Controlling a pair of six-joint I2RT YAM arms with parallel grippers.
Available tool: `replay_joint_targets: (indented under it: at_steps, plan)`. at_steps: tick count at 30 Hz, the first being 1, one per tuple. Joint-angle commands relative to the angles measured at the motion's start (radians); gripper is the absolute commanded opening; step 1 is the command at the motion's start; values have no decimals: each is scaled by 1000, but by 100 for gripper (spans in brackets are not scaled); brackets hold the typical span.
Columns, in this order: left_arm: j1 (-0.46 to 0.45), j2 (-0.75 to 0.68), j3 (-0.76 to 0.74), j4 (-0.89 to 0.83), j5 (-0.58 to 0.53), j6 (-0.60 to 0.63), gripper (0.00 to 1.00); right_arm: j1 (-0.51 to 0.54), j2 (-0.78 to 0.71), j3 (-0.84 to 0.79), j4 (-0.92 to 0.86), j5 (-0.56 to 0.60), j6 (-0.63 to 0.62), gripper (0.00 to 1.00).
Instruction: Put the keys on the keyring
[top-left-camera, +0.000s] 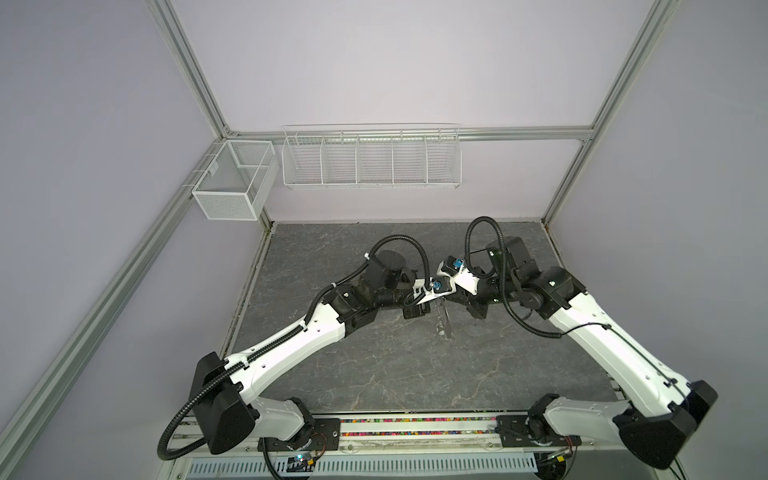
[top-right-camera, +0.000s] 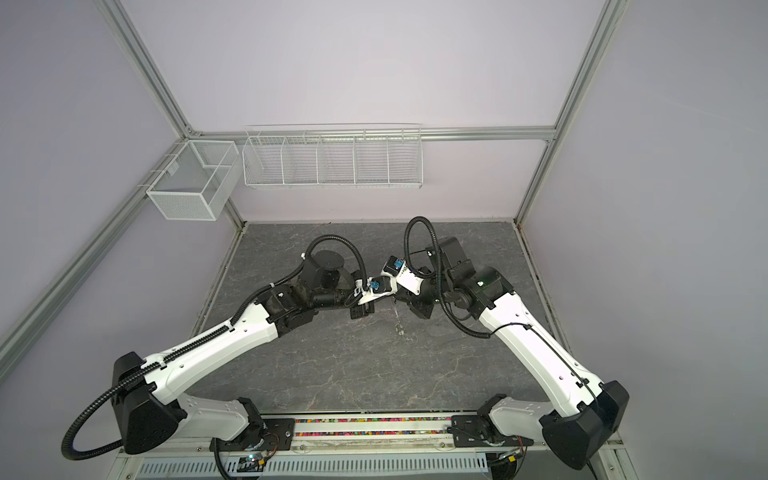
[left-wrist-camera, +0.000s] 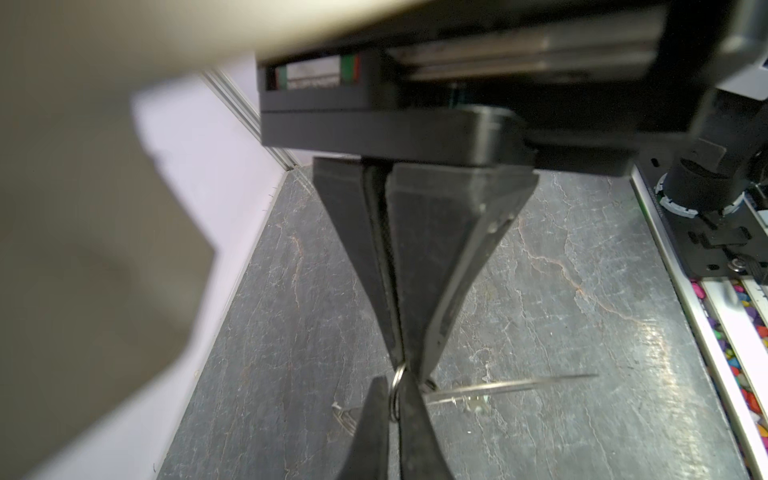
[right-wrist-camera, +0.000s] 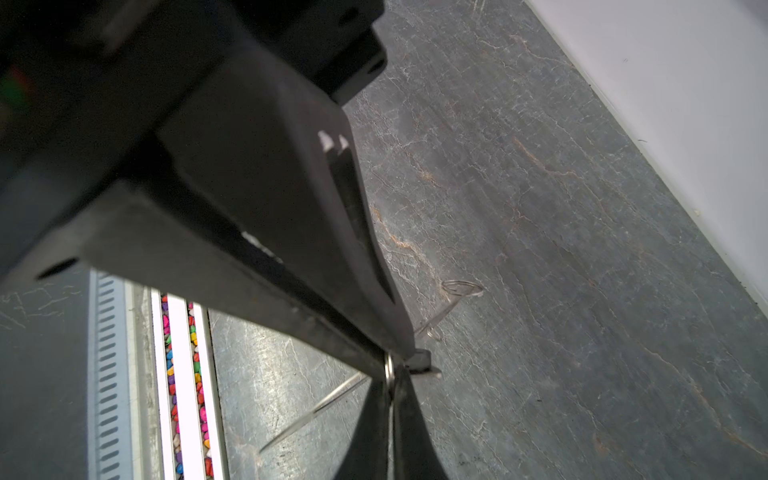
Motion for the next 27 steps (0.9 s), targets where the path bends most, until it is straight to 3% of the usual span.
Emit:
replay_joint_targets:
  at_steps: [1,7,10,13,15,17,27]
  plan:
    - [-4,23,32,-35,20,22,5,27,-54,-19,68,-28,-75,7]
    - [-4,30,31,-29,55,20,0,29,-62,-32,87,-4,-86,10]
    - [-1,23,20,-3,74,-24,0,28,-69,-46,101,54,-80,18]
    - [21,6,3,38,132,-82,0,19,-91,-50,86,148,-88,32]
    - [41,-14,-28,106,160,-134,0,5,-122,-70,105,161,-85,33]
    - [61,-33,-67,205,188,-203,0,-8,-166,-126,187,163,-48,40]
    - [86,-50,-172,517,214,-408,0,-12,-197,-248,332,126,68,42]
